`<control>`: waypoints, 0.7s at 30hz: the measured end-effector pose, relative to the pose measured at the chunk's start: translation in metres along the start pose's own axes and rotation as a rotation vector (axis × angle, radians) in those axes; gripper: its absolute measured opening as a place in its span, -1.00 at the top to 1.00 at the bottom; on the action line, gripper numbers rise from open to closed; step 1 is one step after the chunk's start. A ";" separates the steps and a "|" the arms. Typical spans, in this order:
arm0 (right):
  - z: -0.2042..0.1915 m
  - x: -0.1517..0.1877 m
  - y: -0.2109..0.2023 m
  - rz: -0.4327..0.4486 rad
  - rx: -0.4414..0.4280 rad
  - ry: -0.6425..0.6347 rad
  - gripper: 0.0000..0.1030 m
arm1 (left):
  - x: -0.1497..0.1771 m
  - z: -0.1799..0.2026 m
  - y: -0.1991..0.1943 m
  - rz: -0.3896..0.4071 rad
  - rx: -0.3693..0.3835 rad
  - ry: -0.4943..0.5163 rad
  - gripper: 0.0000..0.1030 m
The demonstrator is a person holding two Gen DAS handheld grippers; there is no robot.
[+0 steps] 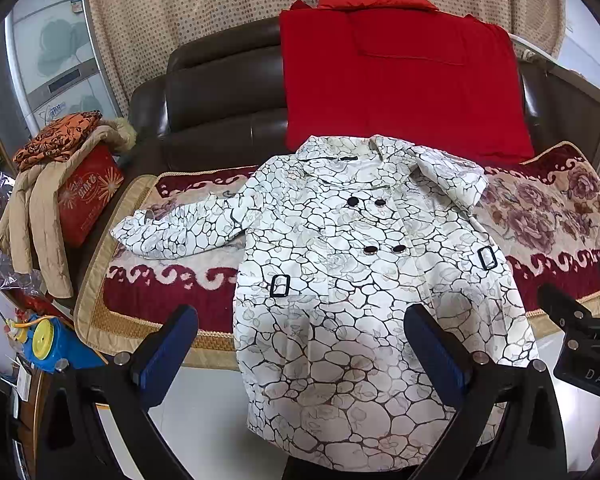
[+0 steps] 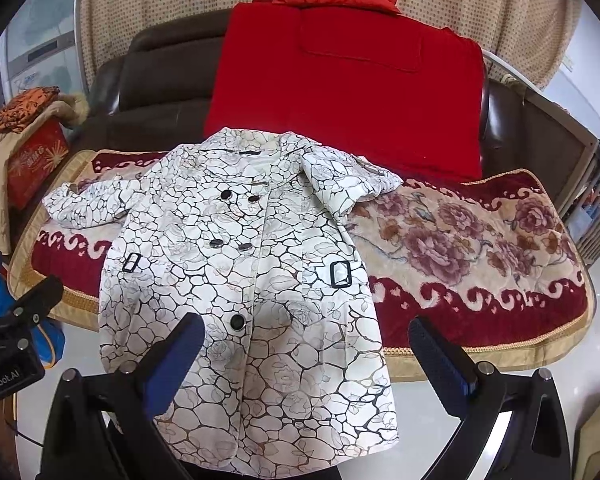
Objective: Fold large clothes
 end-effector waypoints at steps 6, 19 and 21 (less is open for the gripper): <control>0.004 -0.007 0.004 0.009 0.009 0.001 -1.00 | -0.014 -0.004 0.007 0.023 -0.011 0.002 -0.98; 0.021 -0.036 0.042 0.036 0.027 0.020 -1.00 | -0.054 0.002 0.058 0.022 -0.003 -0.027 -0.98; 0.027 -0.042 0.054 0.043 0.028 0.026 -1.00 | -0.052 0.006 0.073 -0.010 0.006 -0.035 -0.98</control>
Point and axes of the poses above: each gripper's, at about its wrist camera, not at the fingertips, and y roughly the way its jaws point, z to its right, x to its underside, the point moved 10 cm from there along y, roughly the way its jaws point, and after that the axes turned 14 degrees about z, right-handed, at the moved point
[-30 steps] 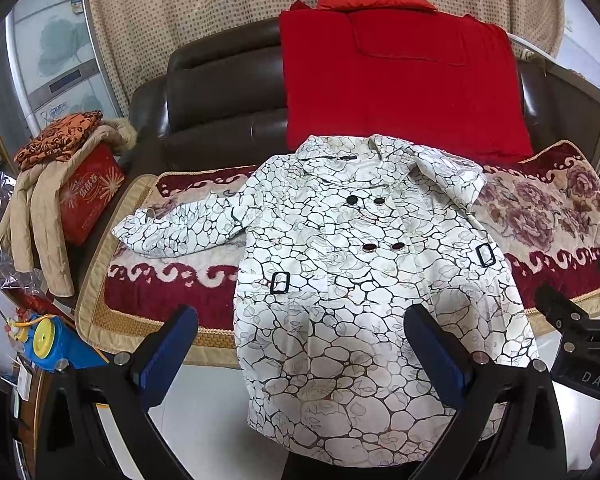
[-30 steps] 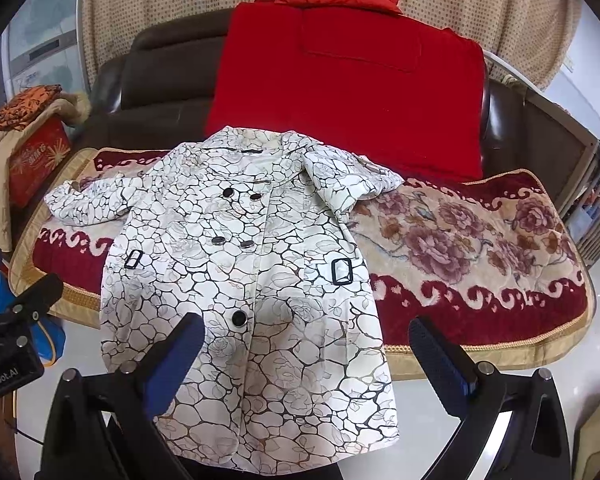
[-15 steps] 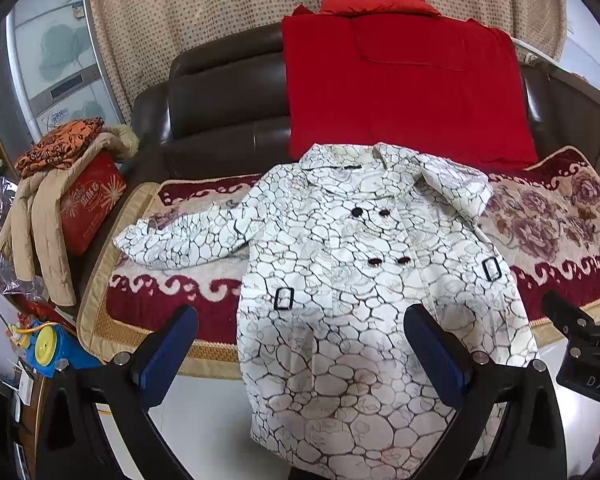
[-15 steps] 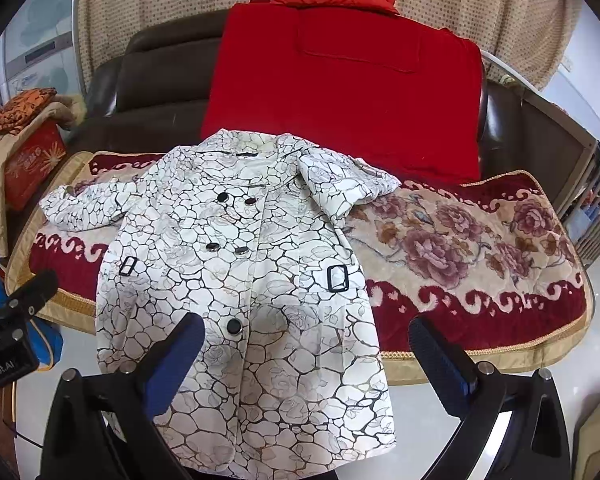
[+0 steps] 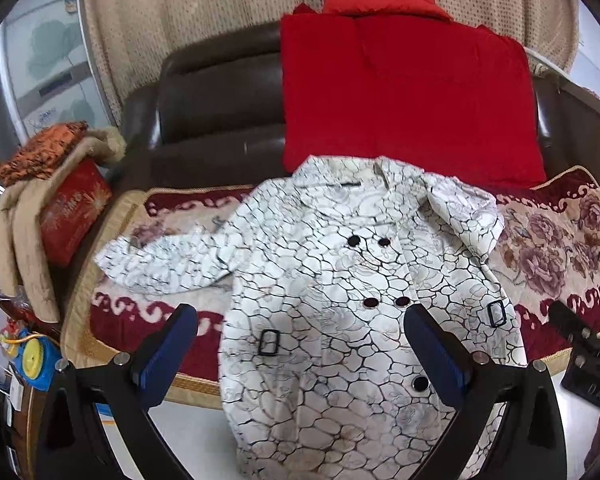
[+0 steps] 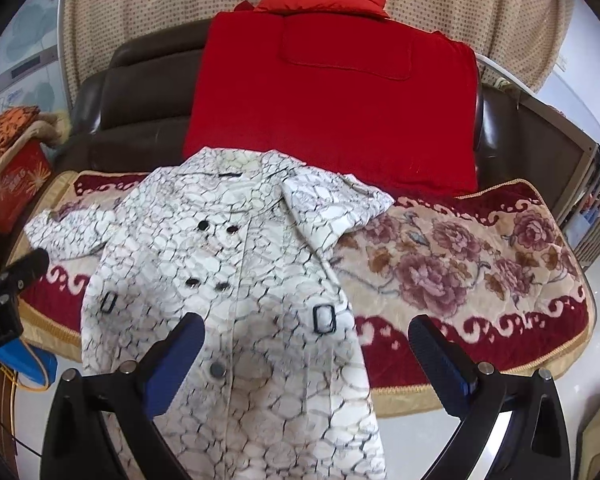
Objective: Fold large clothes
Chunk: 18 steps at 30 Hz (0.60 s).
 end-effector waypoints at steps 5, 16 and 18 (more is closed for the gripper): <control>0.027 -0.013 0.049 0.013 -0.075 0.121 -1.00 | 0.010 0.004 0.034 -0.071 -0.002 -0.027 -0.98; 0.125 -0.024 0.231 -0.009 -0.234 0.670 -0.98 | 0.014 -0.004 0.100 -0.148 0.004 -0.085 -0.98; 0.136 -0.022 0.270 -0.038 -0.265 0.792 -0.91 | 0.014 -0.008 0.111 -0.160 -0.003 -0.087 -0.98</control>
Point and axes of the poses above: each gripper's, at about its wrist camera, not at the fingertips, and y roughly the way its jaws point, z to its right, x to its underside, the point moved 10 cm from there along y, roughly the way its jaws point, and after that the axes turned 14 degrees about z, right-handed, at the moved point
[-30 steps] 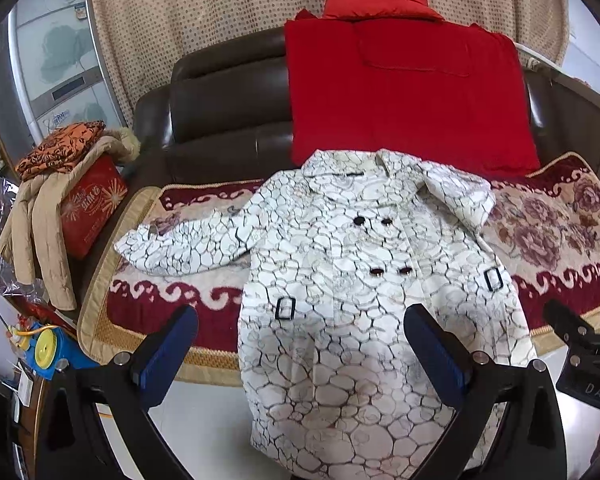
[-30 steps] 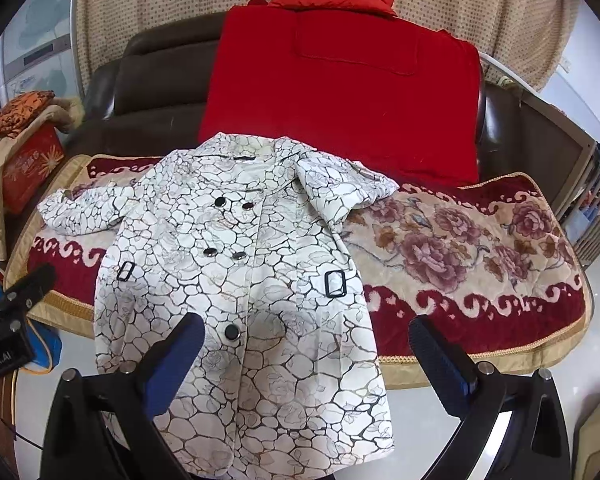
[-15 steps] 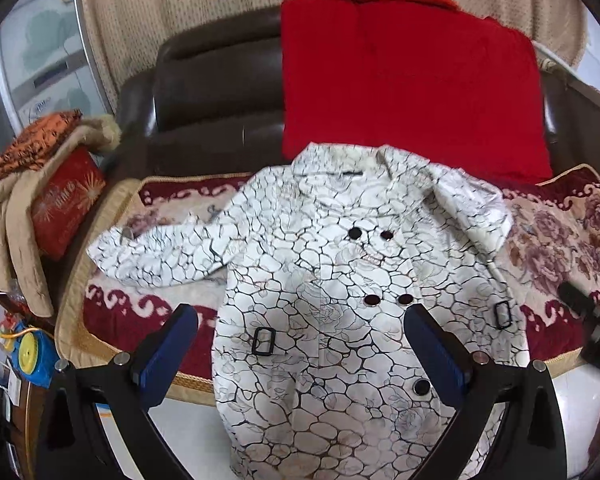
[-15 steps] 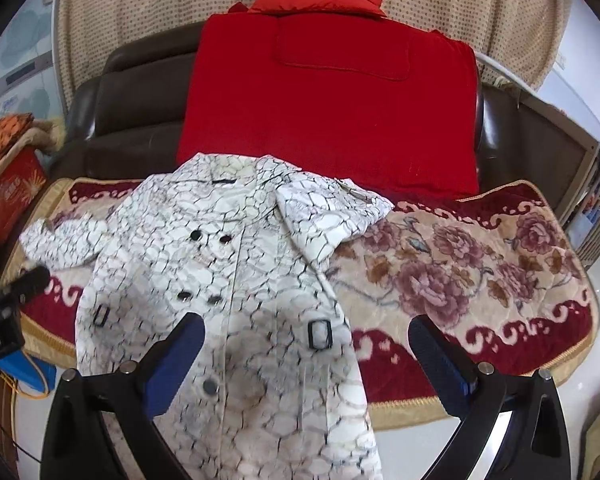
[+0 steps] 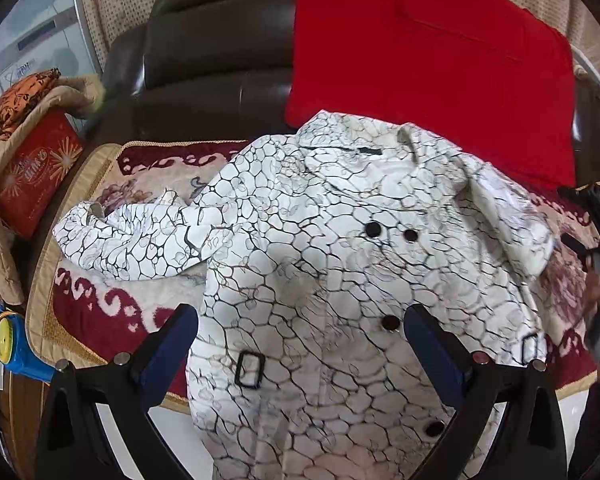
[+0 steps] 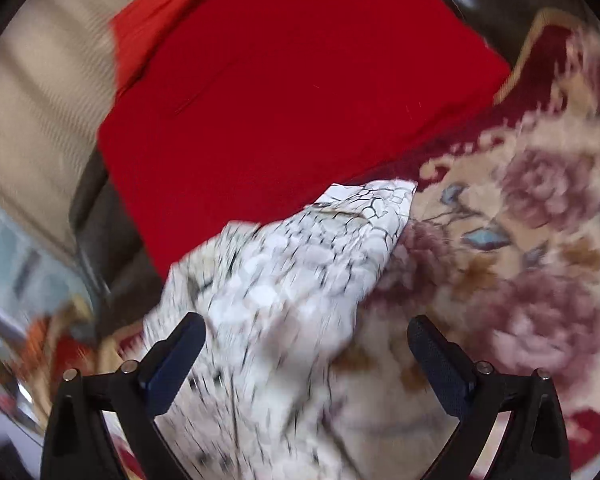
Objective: Fold large clothes
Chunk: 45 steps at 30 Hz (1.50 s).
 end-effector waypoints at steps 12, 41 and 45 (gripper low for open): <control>0.046 -0.007 0.119 -0.111 0.028 0.270 0.44 | 0.007 -0.043 0.041 -0.057 -0.057 -0.069 -0.98; -0.213 0.294 0.033 -0.496 -0.223 -0.586 0.16 | 0.050 -0.230 -0.031 0.051 -0.247 -0.322 -0.98; -0.219 0.247 0.002 -0.391 -0.340 -0.459 -0.77 | 0.056 -0.223 -0.026 0.034 -0.223 -0.362 -0.98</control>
Point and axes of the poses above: each gripper's, at about its wrist camera, not at the fingertips, and y roughly the way its jaws point, z to its right, x to its underside, the point moved 10 cm from there along y, roughly the way its jaws point, and after that the axes turned 14 degrees about z, right-handed, at the moved point
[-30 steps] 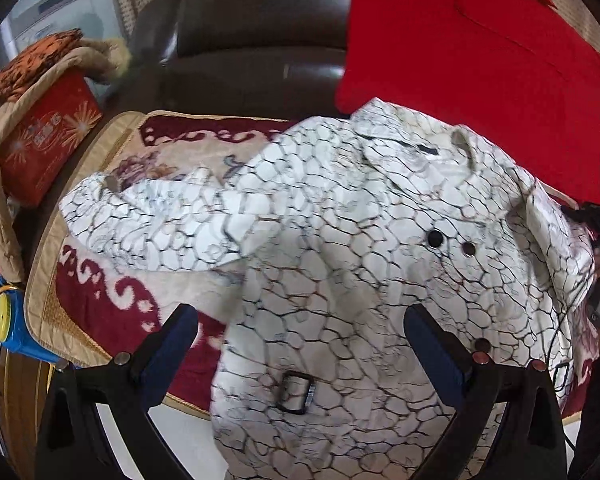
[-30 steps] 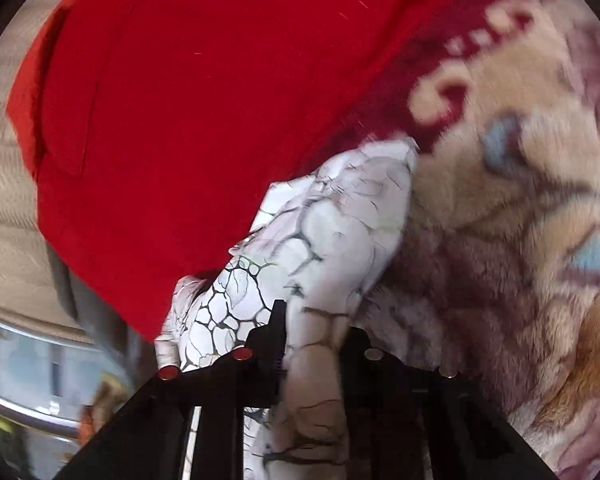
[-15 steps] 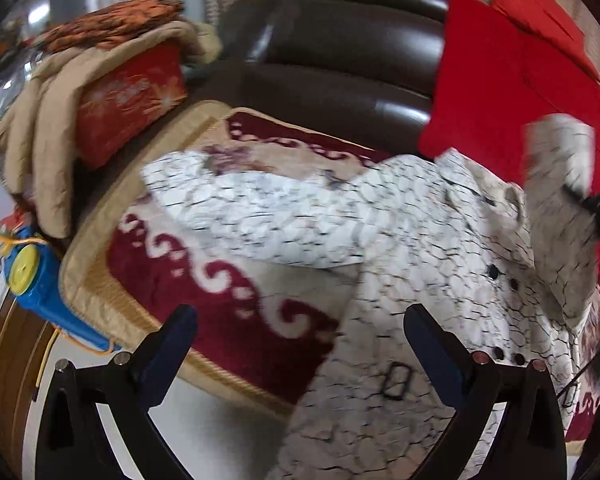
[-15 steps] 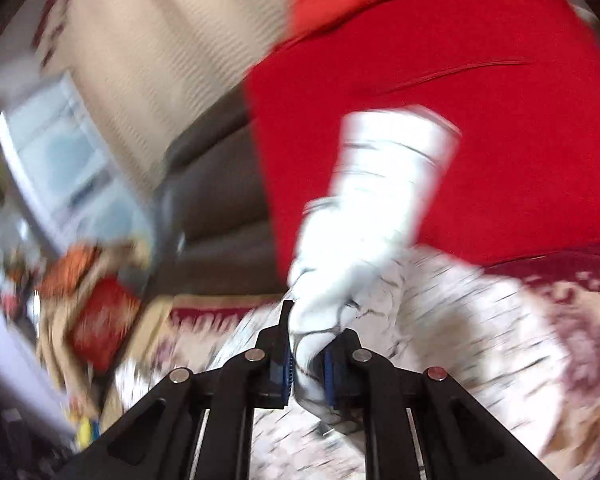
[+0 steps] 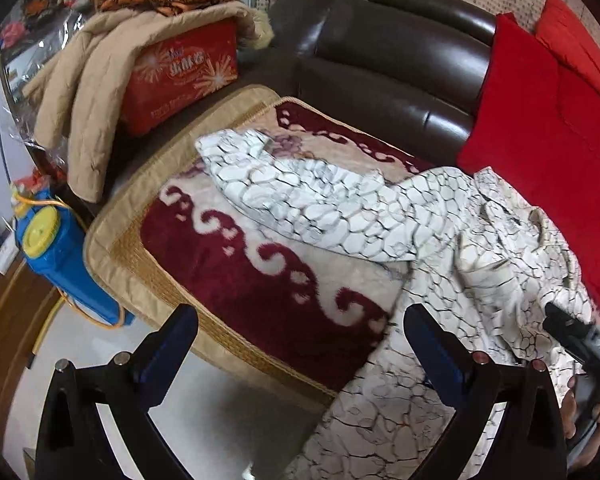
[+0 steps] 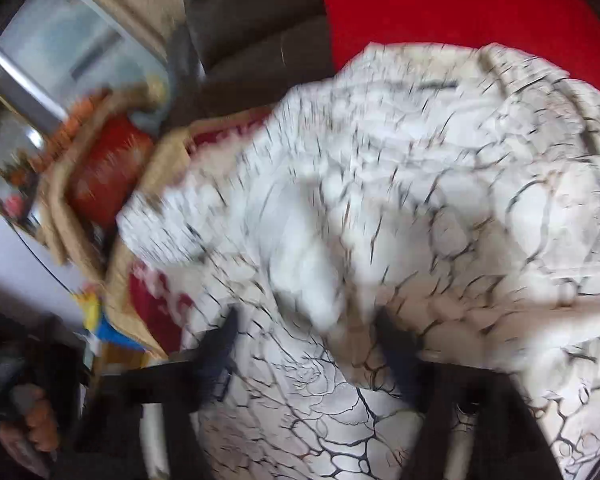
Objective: Fold large clothes
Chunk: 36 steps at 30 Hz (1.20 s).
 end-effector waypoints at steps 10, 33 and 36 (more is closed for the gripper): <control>0.083 -0.034 -0.048 0.146 0.198 0.120 -0.51 | 0.026 0.108 0.043 -0.100 0.338 0.099 -0.98; 0.107 -0.019 -0.080 0.165 0.266 0.023 -0.45 | 0.055 0.132 0.093 -0.167 0.190 0.292 -0.95; 0.086 -0.016 -0.075 0.160 0.221 -0.001 -0.46 | 0.034 0.084 0.081 -0.106 0.169 0.212 -0.95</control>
Point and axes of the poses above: each gripper's, at about its wrist camera, not at the fingertips, and y roughly the way its jaws point, z to its right, x to its underside, the point moved 10 cm from there along y, roughly the way its jaws point, and after that the axes turned 14 degrees about z, right-handed, at the moved point
